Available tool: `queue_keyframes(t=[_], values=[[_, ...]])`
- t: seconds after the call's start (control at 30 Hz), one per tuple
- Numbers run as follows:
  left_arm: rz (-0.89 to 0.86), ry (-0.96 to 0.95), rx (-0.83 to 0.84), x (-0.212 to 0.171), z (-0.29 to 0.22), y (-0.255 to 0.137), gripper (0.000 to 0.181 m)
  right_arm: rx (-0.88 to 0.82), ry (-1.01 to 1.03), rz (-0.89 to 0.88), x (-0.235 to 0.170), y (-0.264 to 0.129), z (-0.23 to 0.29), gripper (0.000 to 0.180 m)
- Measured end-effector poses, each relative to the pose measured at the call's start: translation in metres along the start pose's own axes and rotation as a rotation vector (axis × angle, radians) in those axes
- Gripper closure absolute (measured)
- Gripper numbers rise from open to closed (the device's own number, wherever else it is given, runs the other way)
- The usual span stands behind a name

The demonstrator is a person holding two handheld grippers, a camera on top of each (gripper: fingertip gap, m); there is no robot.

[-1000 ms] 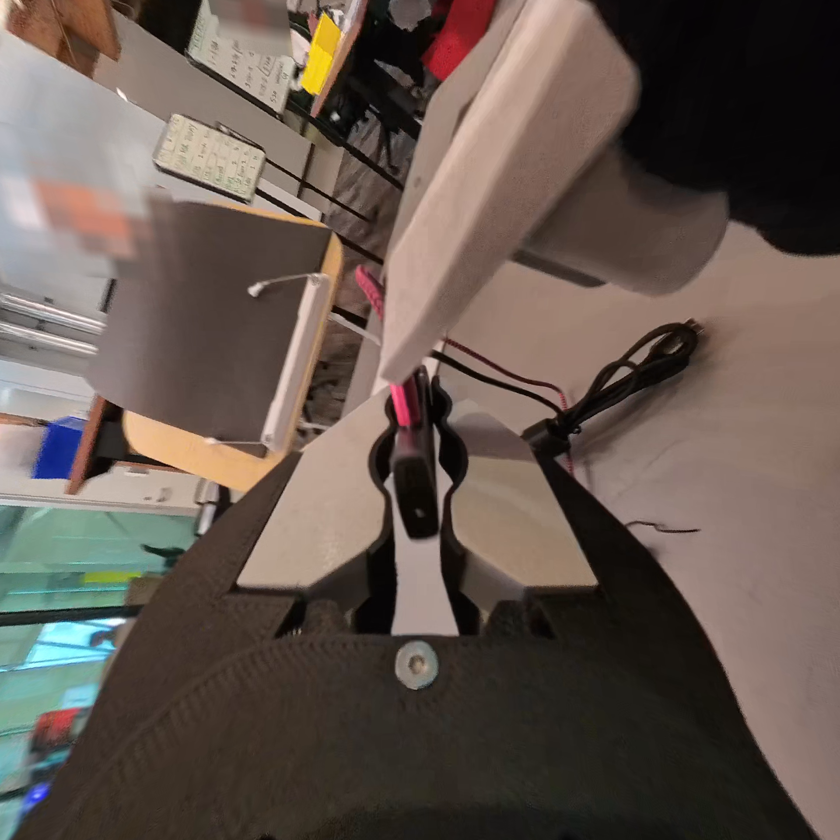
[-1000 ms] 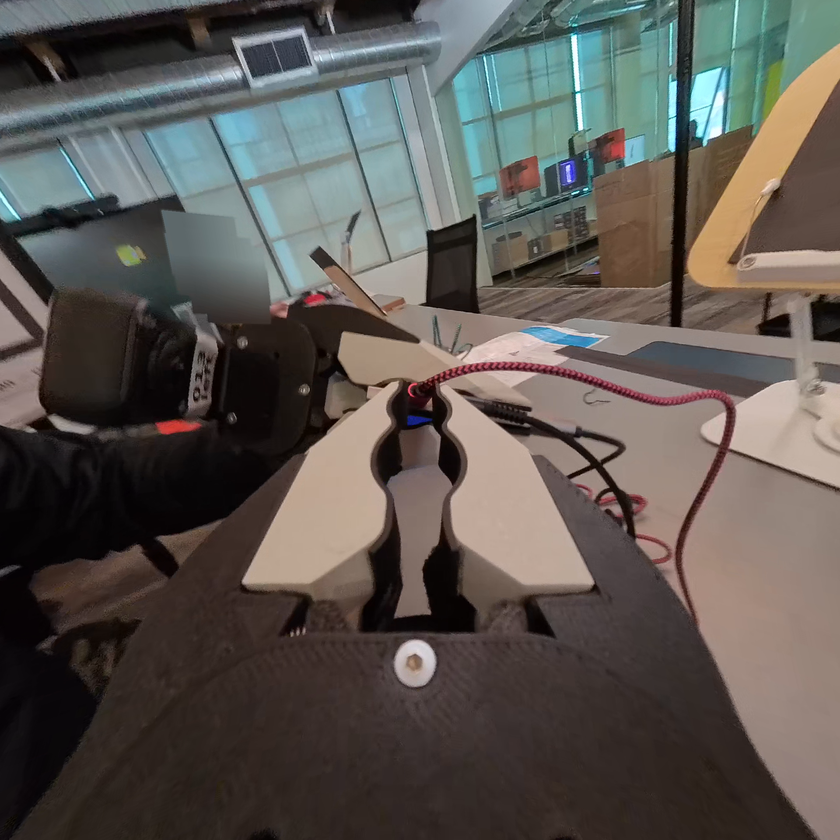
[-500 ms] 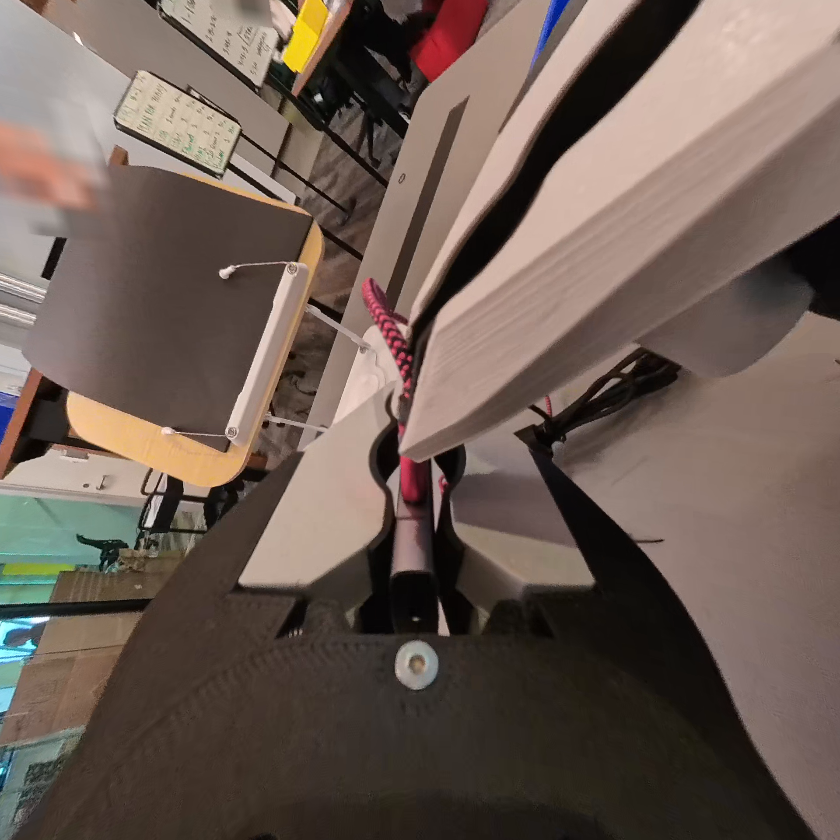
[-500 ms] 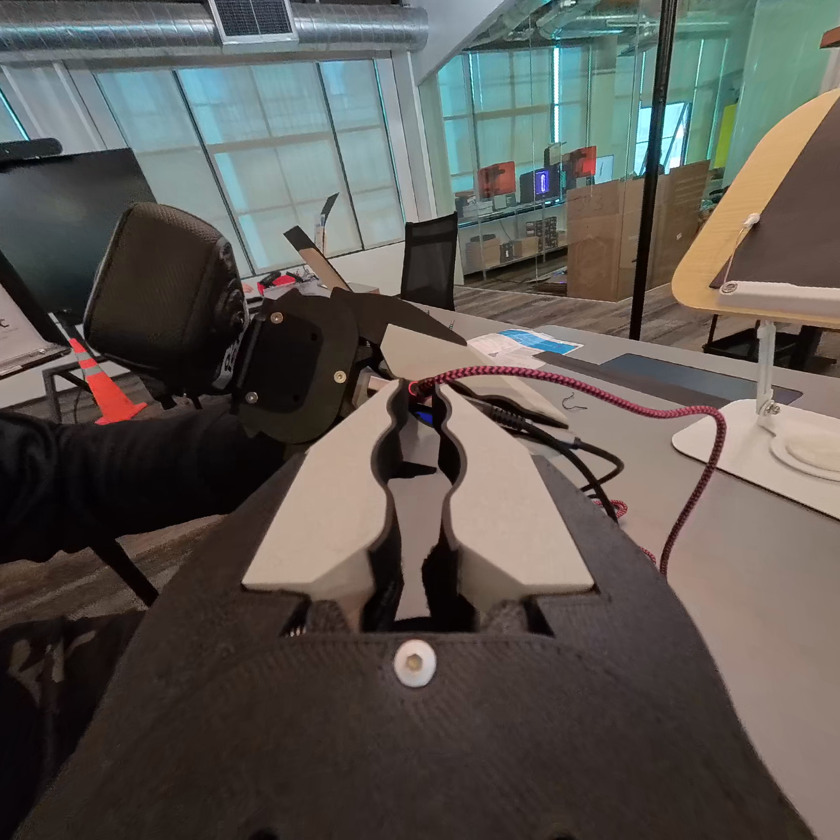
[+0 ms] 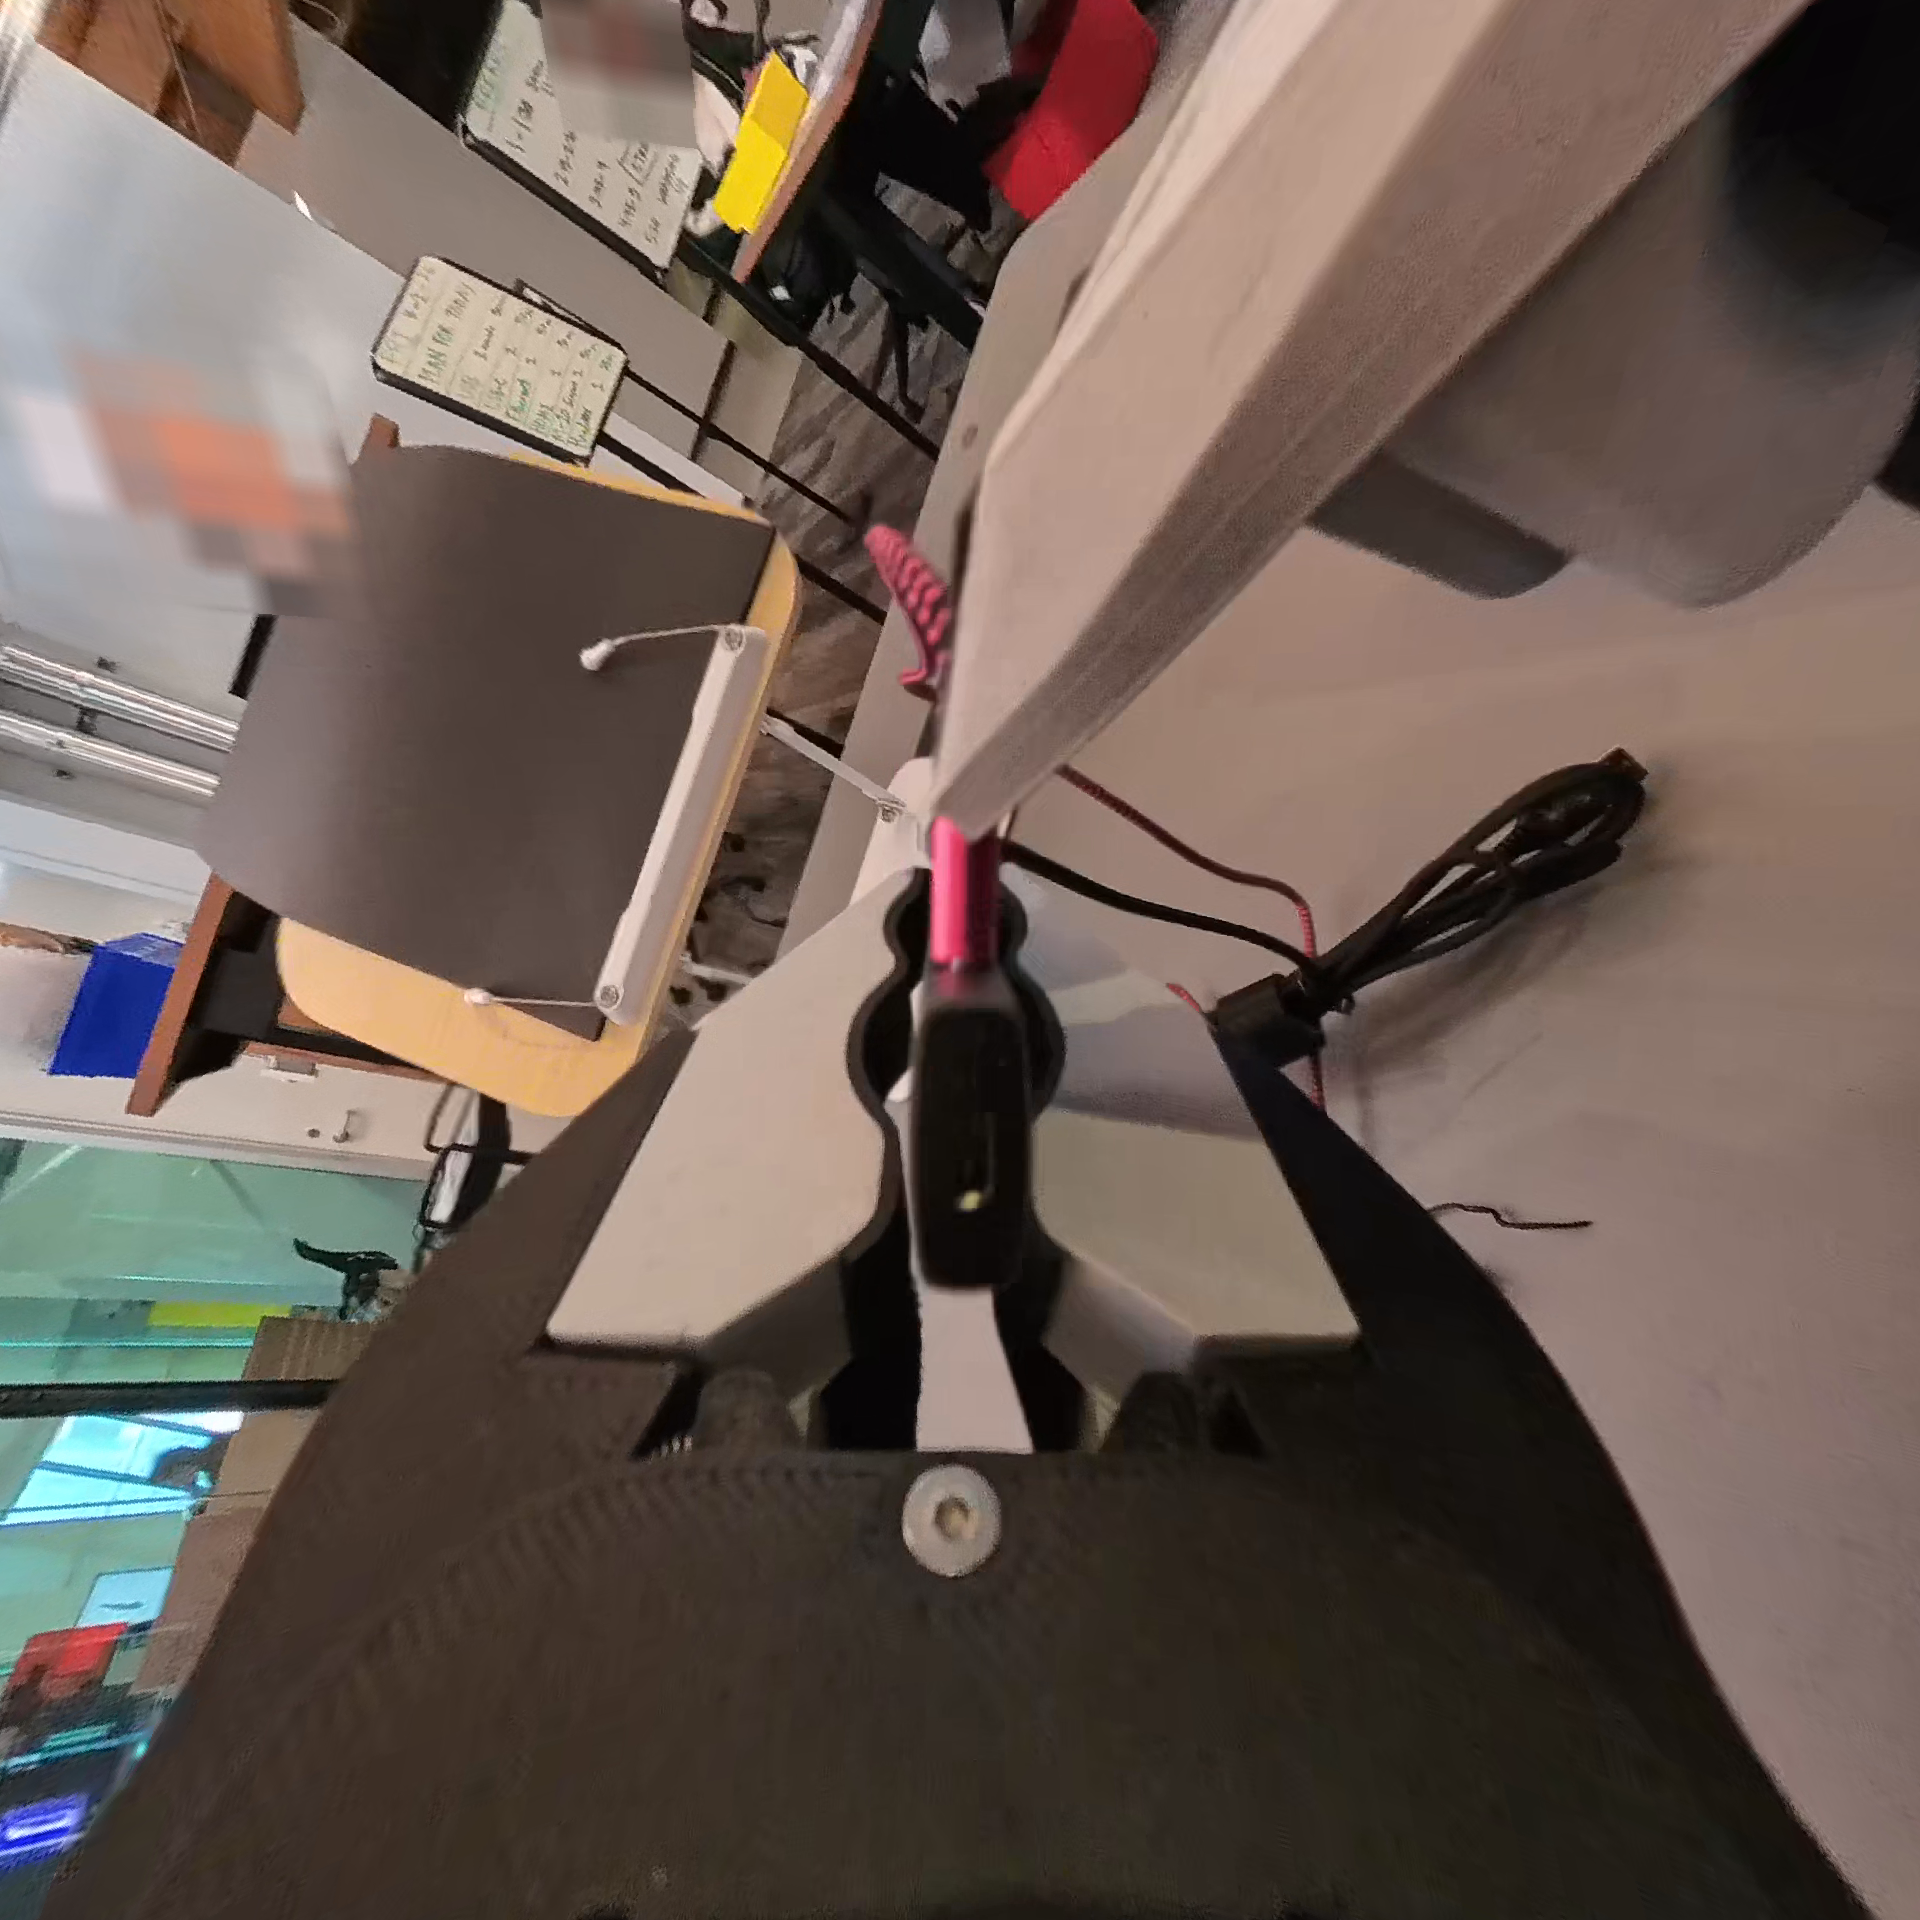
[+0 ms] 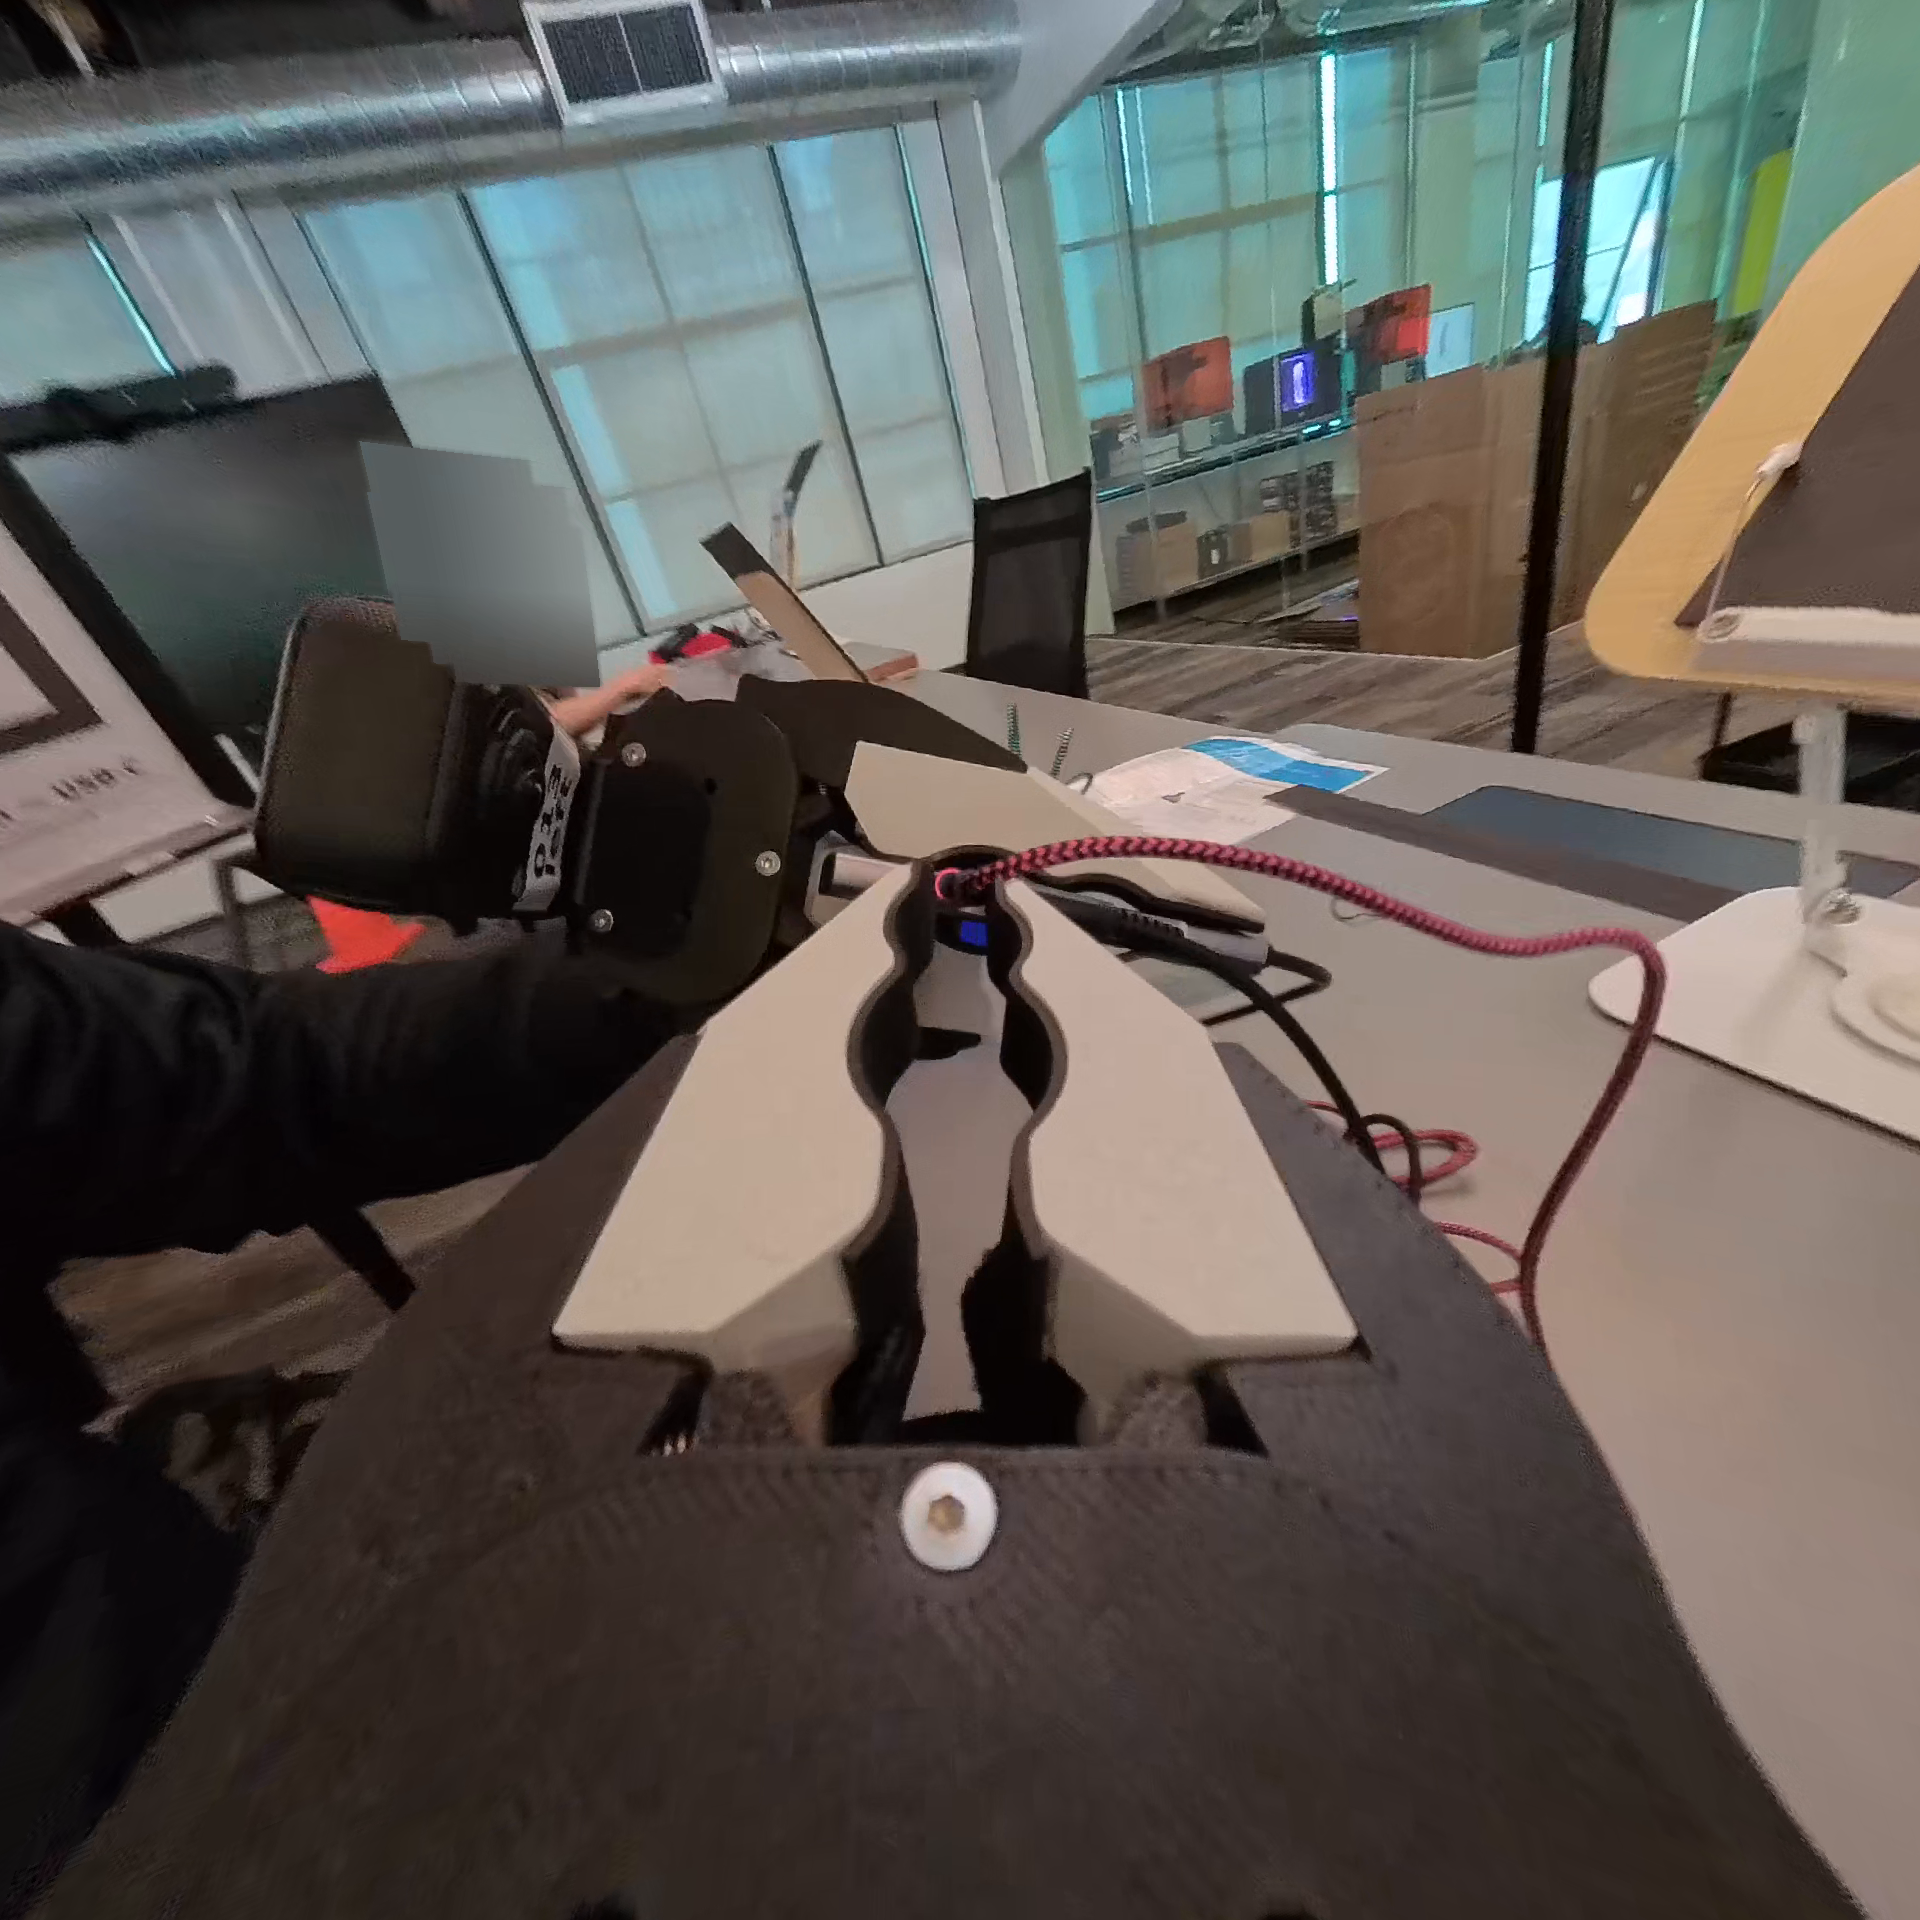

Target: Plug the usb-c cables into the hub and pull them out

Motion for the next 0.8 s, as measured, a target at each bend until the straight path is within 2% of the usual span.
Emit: queue_keyframes(t=[0.17,0.2,0.27,0.33,0.43,0.47,0.6,0.67,0.7,0.73,0.8], values=[[-0.015,-0.024,-0.034,0.003,-0.006,0.007,0.173,-0.113,-0.167,0.014,-0.009,0.008,0.01,0.172],[-0.022,-0.037,-0.036,0.004,-0.007,0.008,0.167,-0.129,-0.194,0.015,-0.01,0.008,0.012,0.172],[0.001,-0.079,-0.039,0.003,-0.005,0.012,0.143,-0.151,-0.217,0.013,-0.012,0.009,0.014,0.173],[-0.003,-0.109,-0.044,0.002,-0.003,0.014,0.133,-0.155,-0.214,0.013,-0.013,0.008,0.013,0.173],[-0.007,-0.074,-0.066,0.005,-0.009,0.015,0.163,-0.158,-0.21,0.012,-0.012,0.007,0.011,0.173],[-0.022,-0.064,-0.058,0.006,-0.01,0.014,0.166,-0.161,-0.201,0.004,-0.01,0.005,0.009,0.173],[-0.041,-0.088,-0.06,0.006,-0.007,0.008,0.156,-0.193,-0.17,-0.005,-0.008,-0.003,-0.004,0.173],[-0.047,-0.077,-0.069,0.008,-0.008,0.006,0.158,-0.222,-0.202,0.012,-0.011,-0.002,-0.004,0.172],[-0.048,-0.056,-0.075,0.01,-0.01,0.005,0.17,-0.222,-0.209,0.011,-0.012,-0.001,-0.002,0.171],[-0.048,-0.044,-0.082,0.011,-0.012,0.006,0.174,-0.229,-0.213,0.012,-0.012,-0.001,-0.001,0.172],[-0.032,-0.055,-0.086,0.011,-0.013,0.007,0.174,-0.257,-0.255,0.027,-0.014,0.002,0.0,0.172]])
Point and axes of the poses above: each gripper's, where its closed fingertips meet, y out along the fingers, x out of its top, z = x × y across the jaws, the point moved 8 cm from there along -y, back along the fingers, and after that the axes turned 13 degrees about y, right-handed, at the moved point
